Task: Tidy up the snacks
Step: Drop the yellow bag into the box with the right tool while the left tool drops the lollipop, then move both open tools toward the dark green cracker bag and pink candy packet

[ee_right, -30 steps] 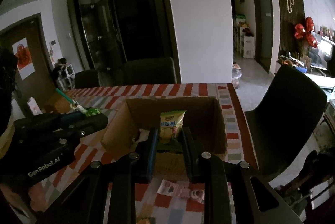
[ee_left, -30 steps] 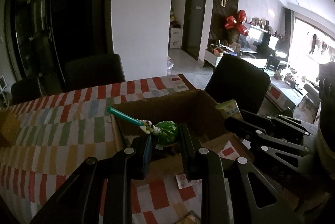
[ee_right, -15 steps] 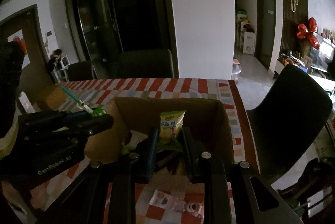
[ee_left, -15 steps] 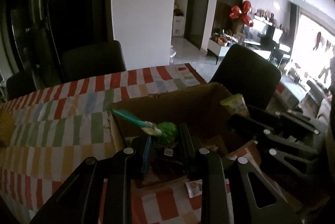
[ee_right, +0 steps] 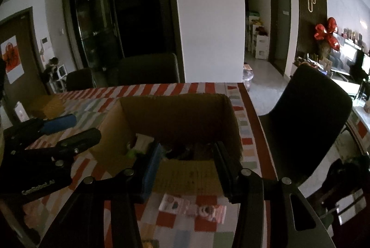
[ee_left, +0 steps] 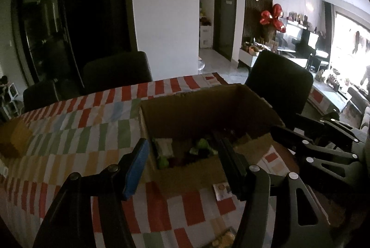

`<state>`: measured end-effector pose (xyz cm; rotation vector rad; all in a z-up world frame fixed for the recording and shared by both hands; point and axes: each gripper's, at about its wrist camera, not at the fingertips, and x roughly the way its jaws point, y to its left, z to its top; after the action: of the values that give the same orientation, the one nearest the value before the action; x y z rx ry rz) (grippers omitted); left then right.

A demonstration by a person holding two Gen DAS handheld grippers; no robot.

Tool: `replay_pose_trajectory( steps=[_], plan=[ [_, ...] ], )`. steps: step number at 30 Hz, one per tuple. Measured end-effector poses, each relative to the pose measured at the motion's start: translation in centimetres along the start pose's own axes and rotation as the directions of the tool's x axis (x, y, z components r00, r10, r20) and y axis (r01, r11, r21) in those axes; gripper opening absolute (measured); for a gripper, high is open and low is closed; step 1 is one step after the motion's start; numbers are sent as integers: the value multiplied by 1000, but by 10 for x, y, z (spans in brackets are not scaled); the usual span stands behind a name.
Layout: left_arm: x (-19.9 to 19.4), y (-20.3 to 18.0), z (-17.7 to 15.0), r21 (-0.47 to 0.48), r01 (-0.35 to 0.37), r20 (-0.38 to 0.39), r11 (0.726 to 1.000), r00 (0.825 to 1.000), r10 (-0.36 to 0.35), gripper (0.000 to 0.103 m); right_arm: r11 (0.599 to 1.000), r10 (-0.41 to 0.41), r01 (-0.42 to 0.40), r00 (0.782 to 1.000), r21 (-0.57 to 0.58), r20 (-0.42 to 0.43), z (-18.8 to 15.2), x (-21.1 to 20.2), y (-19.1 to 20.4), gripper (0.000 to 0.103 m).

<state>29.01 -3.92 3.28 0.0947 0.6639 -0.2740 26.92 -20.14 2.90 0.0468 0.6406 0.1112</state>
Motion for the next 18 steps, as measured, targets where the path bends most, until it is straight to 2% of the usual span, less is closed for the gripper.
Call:
replay_pose_trajectory(
  steps=[8, 18],
  plan=[
    [-34, -10, -30, 30, 30, 5, 999, 1000, -30, 62, 1000, 9, -9, 1000, -17, -13, -28, -30, 8, 57],
    [-42, -26, -80, 119, 86, -71, 989, 994, -77, 64, 1000, 2, -2, 997, 2, -81, -72, -42, 8, 64]
  ],
)
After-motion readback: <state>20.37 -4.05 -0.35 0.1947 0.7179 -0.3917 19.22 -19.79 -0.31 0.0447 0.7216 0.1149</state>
